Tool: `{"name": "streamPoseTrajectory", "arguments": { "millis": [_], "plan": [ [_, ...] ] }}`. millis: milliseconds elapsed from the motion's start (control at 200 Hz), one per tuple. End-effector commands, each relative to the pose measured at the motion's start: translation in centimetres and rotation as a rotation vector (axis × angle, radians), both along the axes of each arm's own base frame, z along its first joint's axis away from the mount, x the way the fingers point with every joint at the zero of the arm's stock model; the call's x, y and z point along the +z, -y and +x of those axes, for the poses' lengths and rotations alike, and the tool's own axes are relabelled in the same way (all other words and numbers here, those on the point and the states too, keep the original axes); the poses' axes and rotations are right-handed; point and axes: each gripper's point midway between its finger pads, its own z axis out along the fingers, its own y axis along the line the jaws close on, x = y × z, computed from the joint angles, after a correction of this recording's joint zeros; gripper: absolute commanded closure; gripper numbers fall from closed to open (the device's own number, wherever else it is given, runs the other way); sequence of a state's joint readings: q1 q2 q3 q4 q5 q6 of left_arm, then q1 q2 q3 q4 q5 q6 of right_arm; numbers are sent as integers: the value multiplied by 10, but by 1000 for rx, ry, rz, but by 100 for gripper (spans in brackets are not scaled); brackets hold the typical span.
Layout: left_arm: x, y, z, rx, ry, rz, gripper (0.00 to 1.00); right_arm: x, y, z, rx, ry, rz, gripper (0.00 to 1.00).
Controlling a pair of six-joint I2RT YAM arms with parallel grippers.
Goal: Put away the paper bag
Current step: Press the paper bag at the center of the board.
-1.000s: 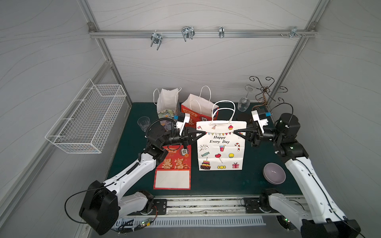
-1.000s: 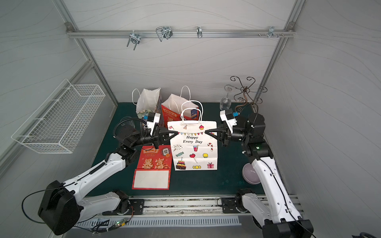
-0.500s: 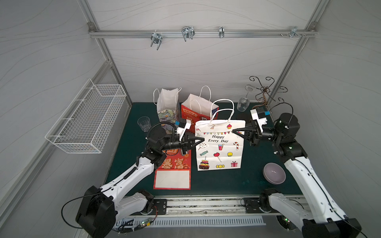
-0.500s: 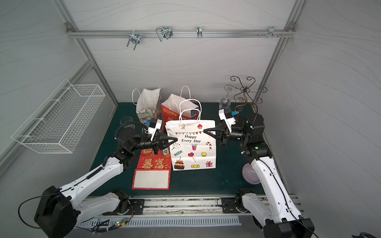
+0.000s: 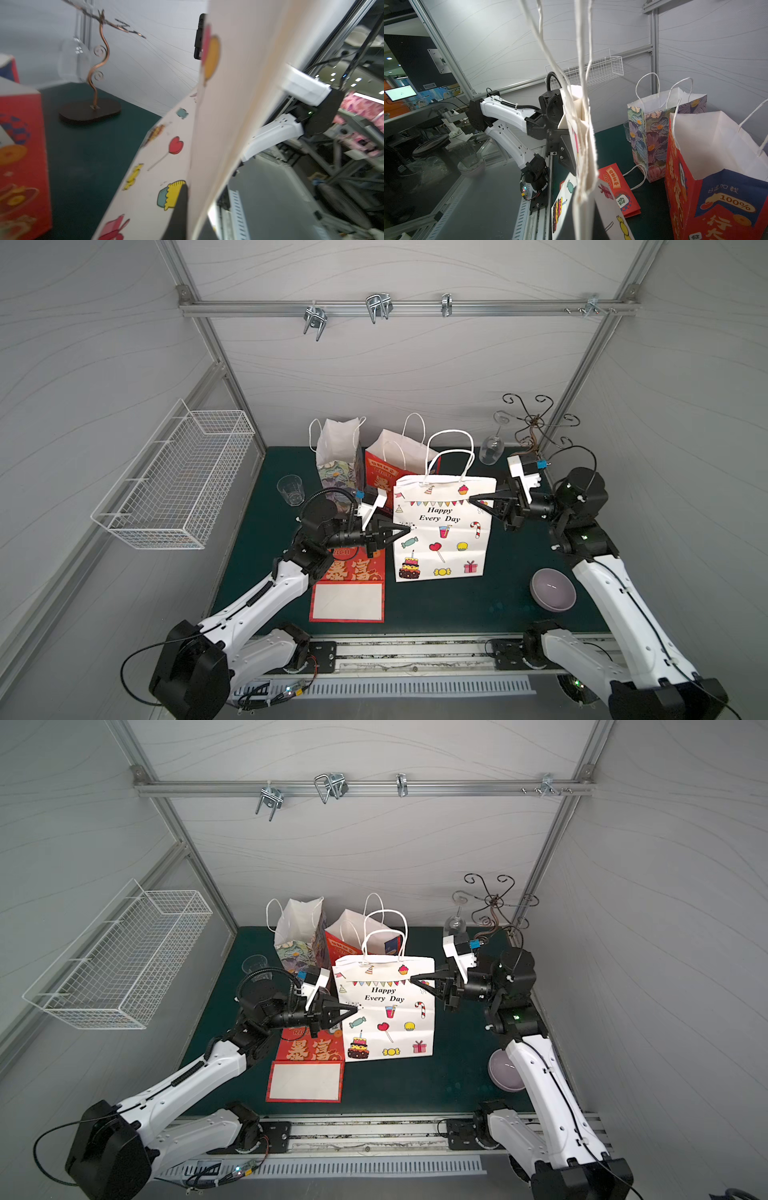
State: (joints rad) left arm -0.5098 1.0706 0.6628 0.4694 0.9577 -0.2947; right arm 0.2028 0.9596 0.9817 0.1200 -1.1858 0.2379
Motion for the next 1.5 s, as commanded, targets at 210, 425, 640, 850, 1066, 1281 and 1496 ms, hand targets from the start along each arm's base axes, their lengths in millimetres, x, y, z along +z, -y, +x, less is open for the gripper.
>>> {"name": "streamPoseTrajectory", "arguments": {
  "millis": [210, 425, 640, 850, 1066, 1281, 1496],
  "plan": [
    [-9, 0, -6, -7, 6, 32, 56, 9, 1, 4, -27, 42, 16, 100],
    [-24, 2, -12, -30, -17, 64, 75, 7, 1, 6, -30, 32, 14, 100],
    [-21, 1, -16, -45, -1, 67, 100, 5, 0, 7, -32, 31, 11, 100],
    [-27, 1, -12, -26, -29, 84, 57, 6, 0, 5, -25, 30, 10, 100],
    [-28, 2, -15, -46, -27, 99, 85, 4, 1, 4, -23, 27, 8, 100],
    [-15, 2, -16, -53, -12, 72, 100, 3, 1, 3, -26, 29, 0, 100],
    [30, 5, 2, 26, 16, -60, 53, 4, 0, 3, -16, 18, -3, 100]
  ]
}}
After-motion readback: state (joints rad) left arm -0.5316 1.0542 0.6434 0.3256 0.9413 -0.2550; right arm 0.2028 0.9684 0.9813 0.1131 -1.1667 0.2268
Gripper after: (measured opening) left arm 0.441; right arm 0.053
